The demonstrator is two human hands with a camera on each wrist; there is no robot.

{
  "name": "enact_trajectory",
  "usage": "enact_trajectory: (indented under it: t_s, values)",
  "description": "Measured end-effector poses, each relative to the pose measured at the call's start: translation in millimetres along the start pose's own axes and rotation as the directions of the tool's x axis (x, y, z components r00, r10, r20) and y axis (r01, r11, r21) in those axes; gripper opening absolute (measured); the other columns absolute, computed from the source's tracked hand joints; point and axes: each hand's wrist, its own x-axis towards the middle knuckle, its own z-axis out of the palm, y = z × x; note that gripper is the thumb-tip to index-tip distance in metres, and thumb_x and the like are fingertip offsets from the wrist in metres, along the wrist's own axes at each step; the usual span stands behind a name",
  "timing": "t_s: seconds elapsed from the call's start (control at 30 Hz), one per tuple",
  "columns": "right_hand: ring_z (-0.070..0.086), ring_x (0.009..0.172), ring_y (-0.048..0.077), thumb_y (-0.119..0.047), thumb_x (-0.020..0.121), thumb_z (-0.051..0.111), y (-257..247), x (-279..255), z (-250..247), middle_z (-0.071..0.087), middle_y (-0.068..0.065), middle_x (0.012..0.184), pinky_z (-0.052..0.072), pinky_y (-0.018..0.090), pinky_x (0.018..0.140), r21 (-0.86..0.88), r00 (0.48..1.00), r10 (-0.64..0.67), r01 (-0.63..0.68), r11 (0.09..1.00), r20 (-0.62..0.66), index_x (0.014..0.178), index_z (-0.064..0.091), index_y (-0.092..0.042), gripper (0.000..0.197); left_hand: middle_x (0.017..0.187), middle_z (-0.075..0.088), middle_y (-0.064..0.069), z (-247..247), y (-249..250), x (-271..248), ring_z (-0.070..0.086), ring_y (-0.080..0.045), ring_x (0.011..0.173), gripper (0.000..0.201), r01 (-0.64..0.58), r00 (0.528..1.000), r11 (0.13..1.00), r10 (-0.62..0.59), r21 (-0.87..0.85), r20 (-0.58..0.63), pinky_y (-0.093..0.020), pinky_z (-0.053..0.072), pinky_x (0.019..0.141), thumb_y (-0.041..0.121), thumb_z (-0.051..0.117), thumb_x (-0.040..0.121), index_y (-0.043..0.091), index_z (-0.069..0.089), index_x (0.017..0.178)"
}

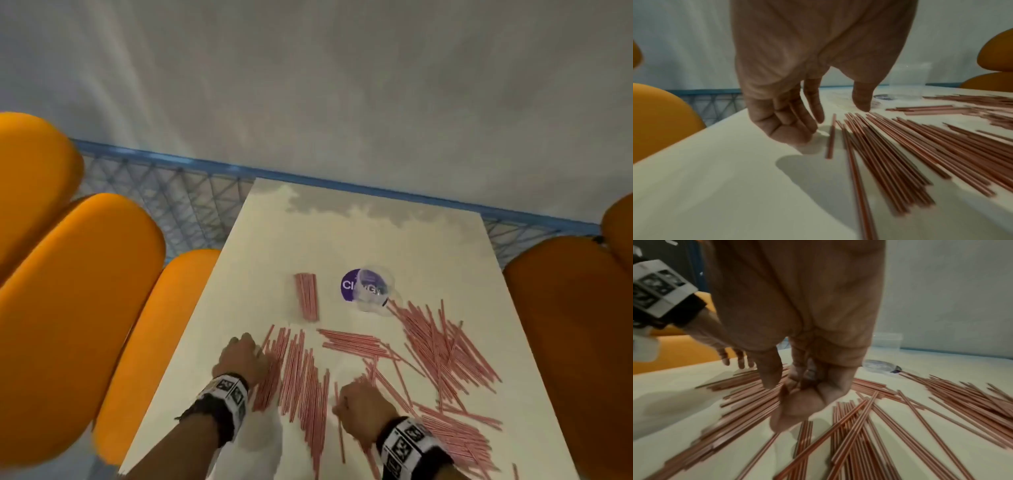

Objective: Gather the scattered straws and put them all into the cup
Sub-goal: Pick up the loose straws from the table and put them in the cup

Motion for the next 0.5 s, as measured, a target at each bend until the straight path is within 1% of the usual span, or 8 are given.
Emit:
enact_trajectory:
  t_s: [0.03,0.07,0.1,0.17,0.23,0.3,0.4,0.5]
  values:
    - [0.061,0.103,0.027,-0.043,0.093,0.052,-2,4,6,0.063,0.007,0.100,0.043,0.031,0.080,-0.027,0.999,0.026,-0.025,0.999,0.021,0.083,0.053,-0.018,0.027,0.119,0.054,-0.004,5,3,0,0.055,-0.025,0.109,0.066,0.017,1.000,1.000,-0.017,0.024,0.006,-0.043,0.051,0.091,0.068,0.065,0.072,0.020,0.050,0.115]
    - [0.058,0.107,0.027,-0.051,0.090,0.055,-4,5,10,0.061,0.009,0.114,0.044,0.033,0.085,-0.061,0.997,0.071,-0.069,0.996,0.028,0.101,0.056,-0.013,0.039,0.125,0.050,-0.006,9,5,0,0.052,-0.027,0.116,0.081,0.025,1.000,0.998,-0.025,0.052,0.004,-0.045,0.050,0.092,0.073,0.066,0.067,0.018,0.046,0.124]
    - [0.056,0.108,0.025,-0.058,0.085,0.058,-4,6,16,0.058,0.009,0.121,0.046,0.034,0.087,-0.071,0.991,0.124,-0.120,0.990,0.055,0.116,0.054,-0.010,0.058,0.130,0.048,-0.007,14,8,-3,0.050,-0.028,0.121,0.092,0.021,1.000,0.997,-0.021,0.070,0.006,-0.046,0.049,0.092,0.075,0.068,0.063,0.017,0.042,0.129]
    - [0.053,0.111,0.024,-0.064,0.075,0.067,-6,7,30,0.054,0.008,0.130,0.047,0.033,0.091,0.012,0.978,0.190,-0.192,0.981,0.088,0.132,0.044,-0.007,0.084,0.130,0.046,-0.007,24,9,-11,0.049,-0.029,0.121,0.096,-0.014,1.000,0.997,0.014,0.072,-0.005,-0.045,0.050,0.091,0.073,0.071,0.061,0.016,0.037,0.130]
    - [0.048,0.125,0.027,-0.055,0.074,0.074,-10,12,40,0.046,0.010,0.141,0.044,0.036,0.102,0.086,0.979,0.201,-0.204,0.975,0.041,0.142,0.031,-0.008,0.094,0.124,0.048,-0.007,34,7,-16,0.053,-0.028,0.115,0.089,-0.049,0.999,0.996,0.049,0.071,0.008,-0.045,0.052,0.089,0.069,0.073,0.062,0.016,0.036,0.125]
    - [0.045,0.129,0.028,-0.045,0.080,0.072,-15,21,43,0.043,0.011,0.142,0.042,0.039,0.106,0.110,0.982,0.182,-0.175,0.978,-0.053,0.143,0.030,-0.010,0.083,0.120,0.050,-0.006,41,6,-21,0.056,-0.028,0.110,0.081,-0.074,0.997,0.995,0.074,0.071,0.005,-0.044,0.053,0.086,0.067,0.071,0.067,0.016,0.035,0.120]
    - [0.051,0.120,0.028,-0.042,0.088,0.063,-15,25,35,0.049,0.010,0.133,0.047,0.041,0.098,0.108,0.981,0.155,-0.142,0.984,-0.120,0.135,0.037,-0.011,0.062,0.115,0.052,-0.004,38,5,-24,0.059,-0.027,0.105,0.075,-0.092,0.996,0.993,0.091,0.077,0.015,-0.040,0.052,0.081,0.067,0.067,0.071,0.015,0.039,0.118]
    - [0.051,0.119,0.027,-0.043,0.090,0.060,-13,27,36,0.050,0.012,0.133,0.046,0.037,0.098,0.184,0.973,0.188,-0.162,0.969,-0.134,0.135,0.038,-0.009,0.061,0.109,0.054,-0.002,35,1,-20,0.060,-0.024,0.100,0.062,-0.072,0.997,0.997,0.072,0.026,-0.011,-0.038,0.051,0.080,0.062,0.068,0.074,0.017,0.046,0.110]
